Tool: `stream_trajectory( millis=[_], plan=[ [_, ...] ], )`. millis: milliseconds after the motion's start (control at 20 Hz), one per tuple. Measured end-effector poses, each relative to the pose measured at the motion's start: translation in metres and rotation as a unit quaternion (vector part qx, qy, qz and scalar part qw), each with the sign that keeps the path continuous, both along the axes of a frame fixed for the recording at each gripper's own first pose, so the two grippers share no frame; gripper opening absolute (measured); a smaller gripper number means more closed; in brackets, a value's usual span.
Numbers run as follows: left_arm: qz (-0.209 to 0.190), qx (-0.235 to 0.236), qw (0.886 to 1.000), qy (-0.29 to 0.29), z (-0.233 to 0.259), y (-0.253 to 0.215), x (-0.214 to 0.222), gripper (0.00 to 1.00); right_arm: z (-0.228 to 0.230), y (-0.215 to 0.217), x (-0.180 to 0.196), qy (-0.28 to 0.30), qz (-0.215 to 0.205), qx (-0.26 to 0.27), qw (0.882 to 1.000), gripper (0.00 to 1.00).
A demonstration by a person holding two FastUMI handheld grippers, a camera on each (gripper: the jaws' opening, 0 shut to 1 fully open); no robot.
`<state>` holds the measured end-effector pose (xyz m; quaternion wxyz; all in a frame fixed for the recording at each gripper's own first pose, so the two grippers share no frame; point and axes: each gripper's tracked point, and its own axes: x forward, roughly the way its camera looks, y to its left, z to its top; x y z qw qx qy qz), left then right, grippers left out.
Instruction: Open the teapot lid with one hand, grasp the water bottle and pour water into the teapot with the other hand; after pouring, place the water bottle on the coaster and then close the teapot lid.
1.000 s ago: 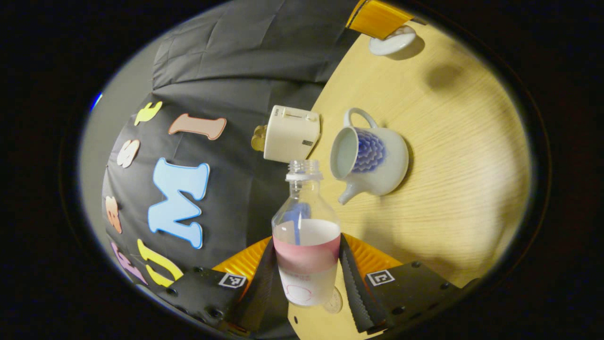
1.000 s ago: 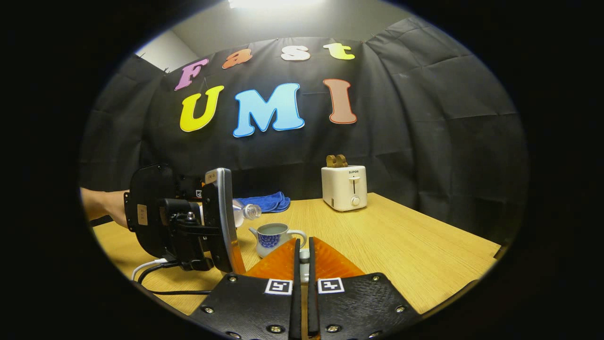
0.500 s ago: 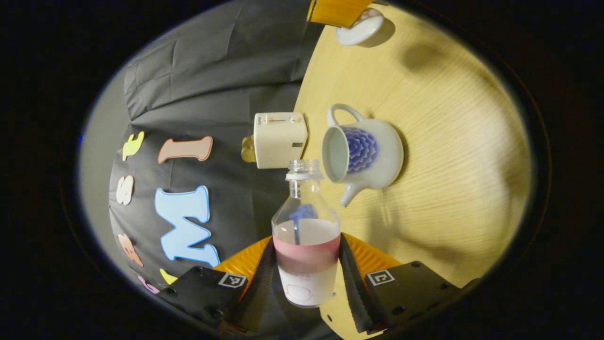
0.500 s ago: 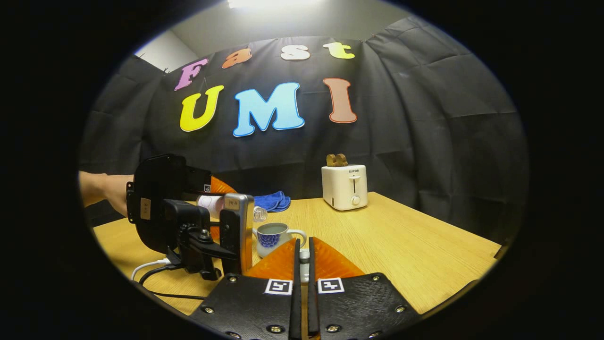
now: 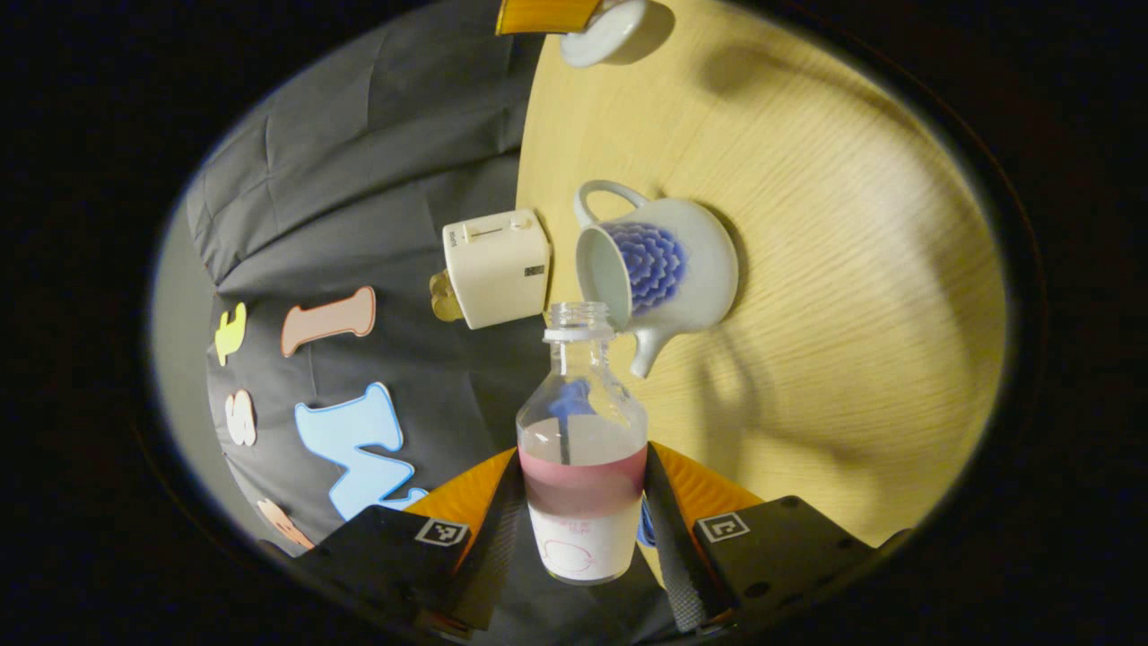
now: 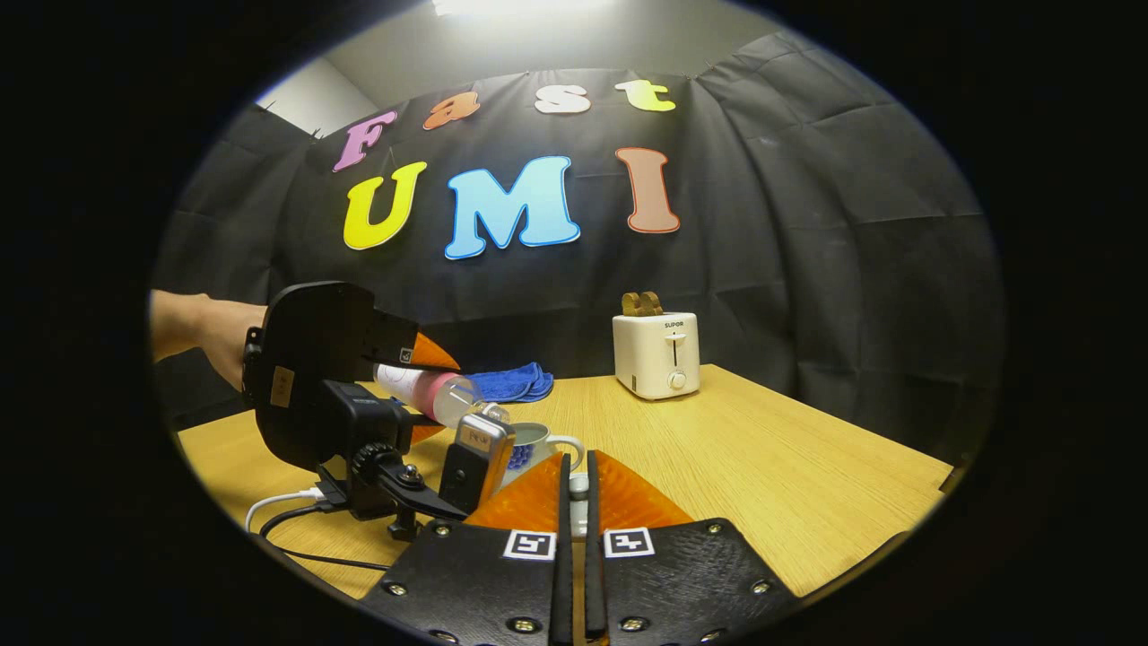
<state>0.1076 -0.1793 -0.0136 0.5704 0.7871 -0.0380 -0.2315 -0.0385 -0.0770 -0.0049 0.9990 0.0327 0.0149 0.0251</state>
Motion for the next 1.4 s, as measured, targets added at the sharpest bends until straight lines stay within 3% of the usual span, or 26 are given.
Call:
stream_trajectory(
  millis=[1050,1400],
  plan=[
    [-0.022,0.084,0.995,-0.05,0.024,-0.006,0.006,0.84,-0.001,-0.008,0.0,0.004,-0.008,0.004,1.0,0.05],
    [-0.031,0.06,0.997,-0.037,0.023,-0.011,0.003,0.84,-0.001,-0.009,0.0,0.004,-0.008,0.004,1.0,0.05]
  ],
)
